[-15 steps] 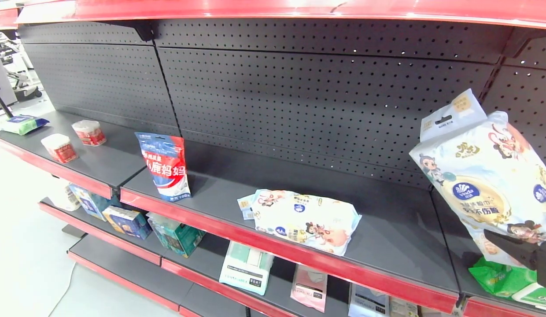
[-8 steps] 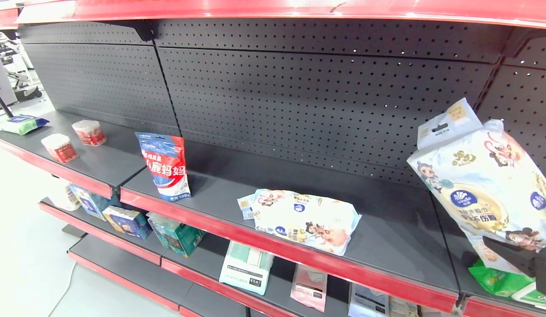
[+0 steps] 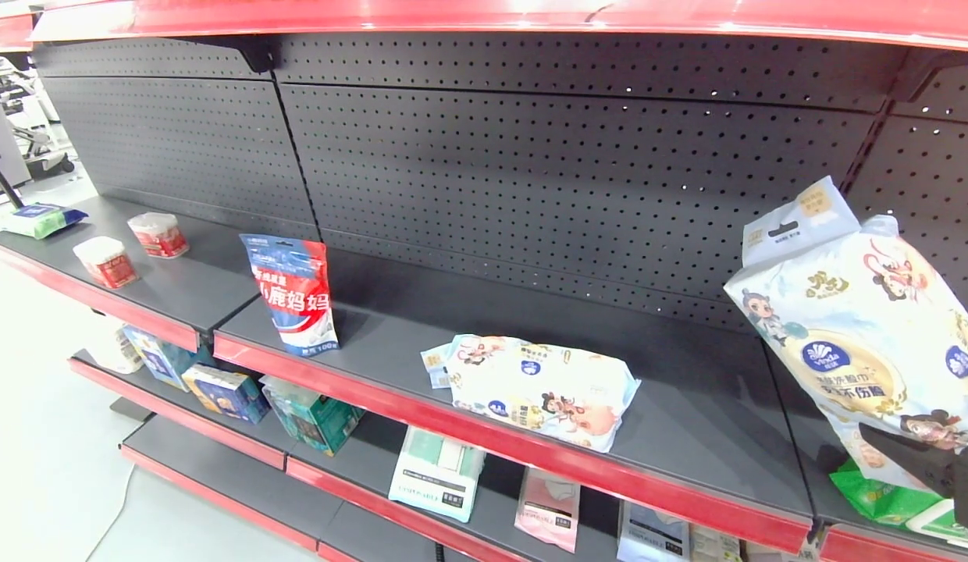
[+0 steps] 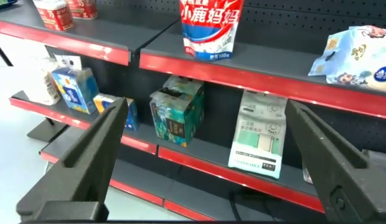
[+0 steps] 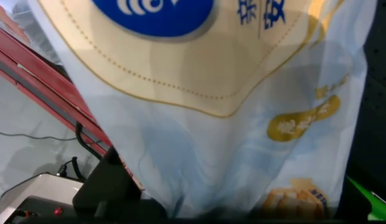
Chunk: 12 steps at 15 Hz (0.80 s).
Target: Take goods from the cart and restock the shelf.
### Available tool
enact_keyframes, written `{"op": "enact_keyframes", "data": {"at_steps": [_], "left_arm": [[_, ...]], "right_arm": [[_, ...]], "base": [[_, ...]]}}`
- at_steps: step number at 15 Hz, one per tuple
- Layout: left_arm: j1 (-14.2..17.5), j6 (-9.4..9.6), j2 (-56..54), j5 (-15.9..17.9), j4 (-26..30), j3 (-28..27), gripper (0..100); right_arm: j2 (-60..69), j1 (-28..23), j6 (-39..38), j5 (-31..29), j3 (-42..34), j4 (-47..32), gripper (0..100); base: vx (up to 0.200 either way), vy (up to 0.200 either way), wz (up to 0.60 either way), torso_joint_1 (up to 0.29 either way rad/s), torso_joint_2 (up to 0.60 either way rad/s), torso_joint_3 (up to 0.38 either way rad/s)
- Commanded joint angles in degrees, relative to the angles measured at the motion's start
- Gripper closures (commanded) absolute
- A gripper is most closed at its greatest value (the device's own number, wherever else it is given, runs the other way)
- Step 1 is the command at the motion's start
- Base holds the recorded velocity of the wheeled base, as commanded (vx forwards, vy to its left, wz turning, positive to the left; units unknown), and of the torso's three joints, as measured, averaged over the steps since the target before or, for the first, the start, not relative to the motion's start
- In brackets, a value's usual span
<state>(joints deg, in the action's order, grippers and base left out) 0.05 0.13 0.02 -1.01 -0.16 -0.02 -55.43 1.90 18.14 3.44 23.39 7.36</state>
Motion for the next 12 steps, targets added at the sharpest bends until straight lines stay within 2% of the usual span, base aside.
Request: {"op": "enact_keyframes", "data": {"at_steps": [1, 5, 8, 10, 12], "left_arm": [[0.04, 0.04, -0.02, -0.04, -0.02, 0.02, 0], [0.04, 0.04, -0.02, -0.04, -0.02, 0.02, 0], [0.04, 0.04, -0.02, -0.04, -0.02, 0.02, 0], [0.04, 0.04, -0.02, -0.04, -0.02, 0.02, 0], [0.04, 0.04, -0.02, -0.04, -0.02, 0.02, 0]], "right_arm": [[-0.47, 0.03, 0.58, -0.01, 0.16, 0.11, 100], [-5.48, 0.12, 2.43, 0.17, 2.53, 0.11, 100], [-11.98, 2.84, 2.51, 0.08, 5.87, 0.72, 100], [-17.69, 3.28, 3.39, 0.87, 7.81, 3.89, 100], [-25.69, 3.02, 5.24, 4.30, 10.53, 10.22, 100]], "base": [[0.000, 0.000, 0.00, 0.000, 0.00, 0.000], [0.000, 0.000, 0.00, 0.000, 0.00, 0.000], [0.000, 0.000, 0.00, 0.000, 0.00, 0.000], [0.000, 0.000, 0.00, 0.000, 0.00, 0.000], [0.000, 0.000, 0.00, 0.000, 0.00, 0.000]]}}
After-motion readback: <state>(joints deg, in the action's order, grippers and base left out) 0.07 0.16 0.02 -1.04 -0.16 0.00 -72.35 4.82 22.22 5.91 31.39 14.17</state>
